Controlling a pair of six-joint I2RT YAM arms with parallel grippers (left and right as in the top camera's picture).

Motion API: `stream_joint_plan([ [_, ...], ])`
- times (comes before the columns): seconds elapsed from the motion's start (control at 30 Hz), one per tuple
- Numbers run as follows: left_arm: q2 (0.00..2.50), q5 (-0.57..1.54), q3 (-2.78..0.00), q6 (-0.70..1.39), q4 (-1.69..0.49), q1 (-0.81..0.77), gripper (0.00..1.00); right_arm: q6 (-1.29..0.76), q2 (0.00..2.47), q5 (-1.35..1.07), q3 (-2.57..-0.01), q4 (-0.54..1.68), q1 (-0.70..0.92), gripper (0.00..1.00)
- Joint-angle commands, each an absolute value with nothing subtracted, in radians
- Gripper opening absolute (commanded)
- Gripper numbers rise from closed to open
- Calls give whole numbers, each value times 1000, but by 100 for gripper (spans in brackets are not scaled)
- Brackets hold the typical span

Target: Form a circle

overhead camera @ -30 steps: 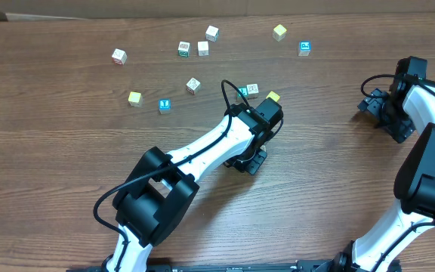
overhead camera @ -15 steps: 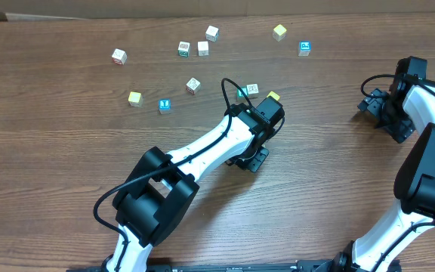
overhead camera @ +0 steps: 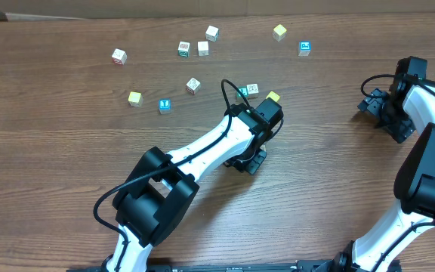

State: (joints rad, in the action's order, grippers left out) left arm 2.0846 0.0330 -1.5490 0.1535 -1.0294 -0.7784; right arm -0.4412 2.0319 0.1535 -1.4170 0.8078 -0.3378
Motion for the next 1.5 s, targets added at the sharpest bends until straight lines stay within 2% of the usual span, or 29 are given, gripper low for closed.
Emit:
stream_joint_plan([
  [0.0, 2106, 25, -1541, 161, -1031, -772, 4, -445, 2005, 156, -1413, 805, -336, 100],
  [1.47, 2106, -12, -1541, 161, -966, -772, 4, -445, 2005, 157, -1413, 805, -336, 100],
])
